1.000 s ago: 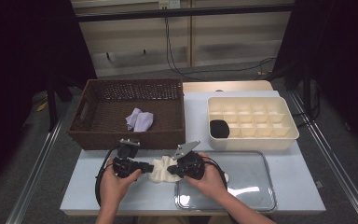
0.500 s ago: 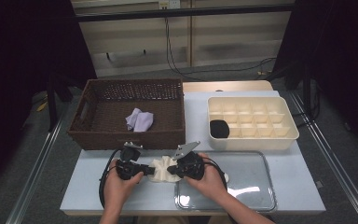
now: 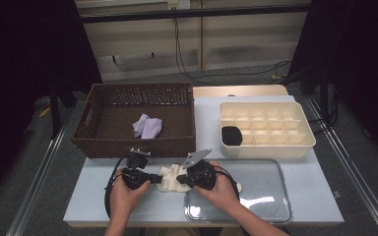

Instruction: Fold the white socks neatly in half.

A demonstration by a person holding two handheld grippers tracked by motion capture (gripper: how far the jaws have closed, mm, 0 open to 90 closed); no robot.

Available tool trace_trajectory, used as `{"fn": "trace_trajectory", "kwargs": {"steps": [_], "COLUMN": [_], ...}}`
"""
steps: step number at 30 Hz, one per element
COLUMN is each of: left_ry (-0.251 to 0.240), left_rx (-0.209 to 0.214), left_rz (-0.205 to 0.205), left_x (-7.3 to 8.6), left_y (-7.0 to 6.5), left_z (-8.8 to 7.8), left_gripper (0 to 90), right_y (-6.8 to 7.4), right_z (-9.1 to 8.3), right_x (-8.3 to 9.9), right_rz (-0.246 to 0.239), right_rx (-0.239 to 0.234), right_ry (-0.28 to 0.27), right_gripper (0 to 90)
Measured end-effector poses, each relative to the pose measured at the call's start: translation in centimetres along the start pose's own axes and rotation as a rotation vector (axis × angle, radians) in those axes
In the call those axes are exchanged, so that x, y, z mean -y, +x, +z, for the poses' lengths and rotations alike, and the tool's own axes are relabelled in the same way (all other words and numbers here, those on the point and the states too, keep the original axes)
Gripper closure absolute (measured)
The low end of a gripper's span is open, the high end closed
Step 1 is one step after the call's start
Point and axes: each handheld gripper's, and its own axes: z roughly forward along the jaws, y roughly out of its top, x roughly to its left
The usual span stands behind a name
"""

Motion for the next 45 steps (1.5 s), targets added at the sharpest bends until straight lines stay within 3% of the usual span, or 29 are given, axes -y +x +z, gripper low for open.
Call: {"fn": "trace_trajectory", "kwargs": {"steps": [8, 13, 19, 24, 37, 41, 45], "left_ry": [-0.012, -0.034, -0.022, -0.005, 0.009, 0.002, -0.016], "left_rx": [0.078, 0.102, 0.123, 0.124, 0.124, 0.137, 0.144], "left_rz": [0.014, 0.006, 0.028, 0.045, 0.054, 0.057, 0.05], "left_x": [-0.8, -1.0, -1.2, -1.3, -1.6, -1.8, -1.8], "left_y": [-0.3, -0.5, -0.8, -1.3, -1.9, -2.1, -2.2], "left_z": [-1.1, -1.8, -2.4, -2.0, -1.4, -1.6, -2.1], "left_gripper": [84.4, 84.9, 85.2, 85.1, 85.0, 84.9, 84.9], "right_y": [-0.1, 0.0, 0.5, 0.2, -0.8, -1.0, -0.7], "right_z": [0.0, 0.3, 1.0, 0.8, -2.3, -2.0, -0.6], "right_x": [0.0, -0.3, -0.9, -0.8, -0.4, -0.2, -0.4], "right_rz": [0.03, 0.035, 0.028, 0.03, 0.017, 0.034, 0.034], "right_rx": [-0.013, -0.027, -0.033, -0.046, 0.002, -0.014, -0.03], "right_ry": [-0.003, -0.005, 0.001, -0.002, -0.013, -0.011, -0.001], "right_gripper": [90.0, 90.0, 90.0, 90.0, 89.5, 89.5, 89.7]}}
